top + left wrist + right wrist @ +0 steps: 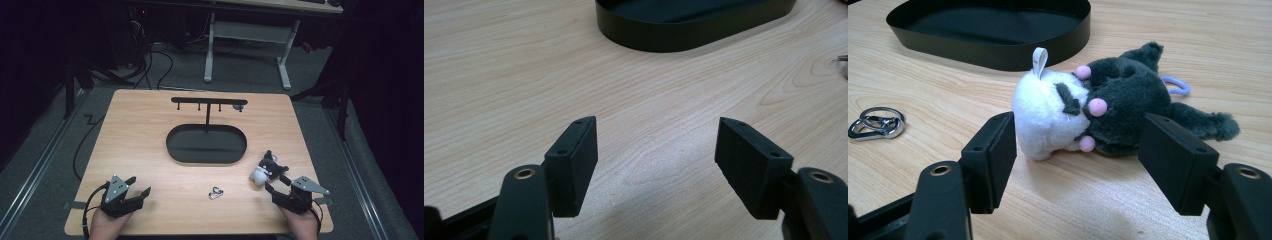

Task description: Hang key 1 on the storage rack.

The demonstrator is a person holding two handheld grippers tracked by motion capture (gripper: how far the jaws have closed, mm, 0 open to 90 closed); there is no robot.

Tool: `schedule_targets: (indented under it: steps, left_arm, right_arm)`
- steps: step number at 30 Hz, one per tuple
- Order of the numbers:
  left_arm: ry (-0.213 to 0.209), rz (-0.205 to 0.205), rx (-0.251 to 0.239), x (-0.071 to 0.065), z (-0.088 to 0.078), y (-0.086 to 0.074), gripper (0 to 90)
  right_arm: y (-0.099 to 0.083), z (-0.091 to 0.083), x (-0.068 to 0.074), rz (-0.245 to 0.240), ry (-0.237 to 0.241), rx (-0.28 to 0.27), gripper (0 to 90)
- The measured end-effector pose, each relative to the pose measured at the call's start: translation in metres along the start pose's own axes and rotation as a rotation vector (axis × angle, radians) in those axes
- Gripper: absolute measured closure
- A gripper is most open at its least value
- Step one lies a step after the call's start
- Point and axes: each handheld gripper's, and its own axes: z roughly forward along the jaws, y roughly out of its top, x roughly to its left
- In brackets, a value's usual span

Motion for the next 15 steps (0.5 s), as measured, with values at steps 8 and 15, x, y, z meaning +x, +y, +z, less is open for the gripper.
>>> schedule_targets:
  steps: [8, 15]
  left_arm:
    - [-0.001, 0.003, 0.001, 0.000, 0.001, 0.000, 34.1]
    - [0.001, -0.002, -0.006, 0.001, -0.002, 0.000, 34.1]
  right_arm:
    - [0.000, -0.002, -0.001, 0.013, -0.011, 0.004, 31.8]
    - [0.004, -0.013, -0.011, 0.052, -0.057, 0.015, 70.2]
